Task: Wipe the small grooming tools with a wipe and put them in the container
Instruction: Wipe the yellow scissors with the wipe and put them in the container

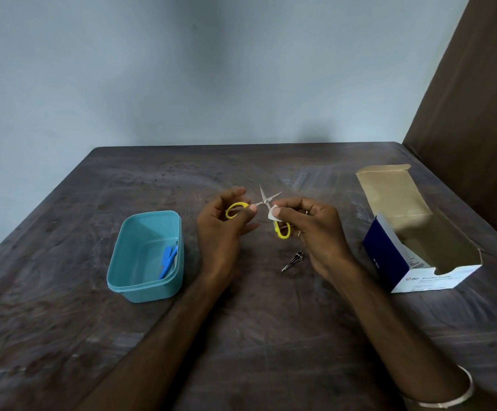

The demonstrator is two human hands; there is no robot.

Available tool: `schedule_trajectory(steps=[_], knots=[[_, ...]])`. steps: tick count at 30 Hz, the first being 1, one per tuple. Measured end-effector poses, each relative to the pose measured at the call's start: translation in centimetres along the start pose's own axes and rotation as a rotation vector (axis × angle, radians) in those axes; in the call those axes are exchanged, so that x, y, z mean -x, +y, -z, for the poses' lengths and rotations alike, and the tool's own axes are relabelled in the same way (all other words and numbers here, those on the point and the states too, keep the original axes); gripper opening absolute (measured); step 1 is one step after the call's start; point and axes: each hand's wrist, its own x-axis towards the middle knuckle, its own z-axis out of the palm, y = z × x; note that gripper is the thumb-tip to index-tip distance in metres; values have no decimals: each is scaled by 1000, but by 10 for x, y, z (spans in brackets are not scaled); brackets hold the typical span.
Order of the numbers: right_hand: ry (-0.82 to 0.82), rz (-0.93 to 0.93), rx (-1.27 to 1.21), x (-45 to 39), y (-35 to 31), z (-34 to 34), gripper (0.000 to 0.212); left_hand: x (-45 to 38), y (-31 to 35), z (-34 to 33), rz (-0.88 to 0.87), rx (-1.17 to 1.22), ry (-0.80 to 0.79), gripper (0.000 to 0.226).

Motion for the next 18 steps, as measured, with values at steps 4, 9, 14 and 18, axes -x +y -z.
schedule_trajectory(steps=[4, 9, 14, 18], knots=[[10, -36, -34, -2, -2, 4, 5, -2, -6, 9, -539, -581, -110, 23], [-38, -71, 8, -1, -5, 7, 4, 3, -10, 7, -844, -1004, -100, 22], [-111, -157, -108, -3, -7, 11, 7, 2, -13, 8, -692, -946, -140, 21], [-115, -89, -66, -3, -5, 13, 3, 4, -16, 1, -256, -525, -248, 15]])
